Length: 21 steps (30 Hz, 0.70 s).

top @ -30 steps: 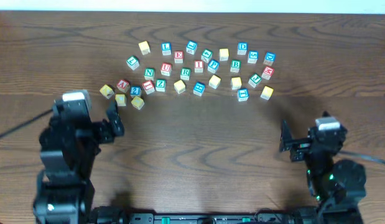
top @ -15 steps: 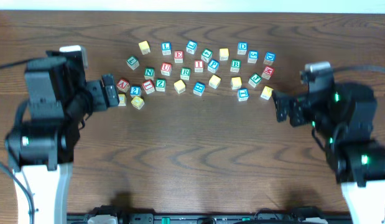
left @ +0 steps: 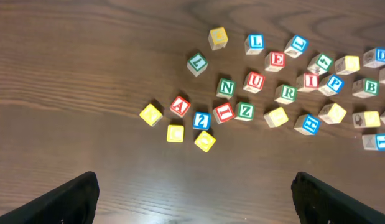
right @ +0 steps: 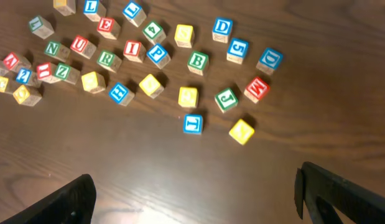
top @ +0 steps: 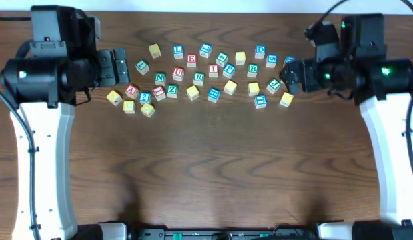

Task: Spell out NEURIPS
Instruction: 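Raise both arms and move grippers over the letter blocks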

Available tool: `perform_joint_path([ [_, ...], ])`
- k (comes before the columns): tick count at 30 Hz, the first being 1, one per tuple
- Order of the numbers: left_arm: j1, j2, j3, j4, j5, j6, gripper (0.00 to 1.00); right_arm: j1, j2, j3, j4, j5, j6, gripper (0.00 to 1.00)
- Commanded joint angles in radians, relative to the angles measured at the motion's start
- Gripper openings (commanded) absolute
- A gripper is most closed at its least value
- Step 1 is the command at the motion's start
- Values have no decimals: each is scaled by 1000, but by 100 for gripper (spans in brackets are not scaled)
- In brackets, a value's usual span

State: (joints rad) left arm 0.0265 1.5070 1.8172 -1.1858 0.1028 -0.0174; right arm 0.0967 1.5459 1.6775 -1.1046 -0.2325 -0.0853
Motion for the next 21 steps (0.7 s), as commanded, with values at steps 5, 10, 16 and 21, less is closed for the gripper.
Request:
perform_joint_path([
  [5, 6, 5, 24, -52, 18, 20, 98, 9, 26, 29, -3, -46, 10, 99],
  [10, 6, 5, 24, -52, 18, 21, 97, 17, 39, 29, 35, -82, 51, 96],
  [16, 6, 8, 23, -53, 18, 2, 98, 71, 112, 29, 41, 10, 214, 91],
  [21, 6, 10, 17, -56, 18, -31, 97, 122, 169, 29, 70, 48, 292, 88],
])
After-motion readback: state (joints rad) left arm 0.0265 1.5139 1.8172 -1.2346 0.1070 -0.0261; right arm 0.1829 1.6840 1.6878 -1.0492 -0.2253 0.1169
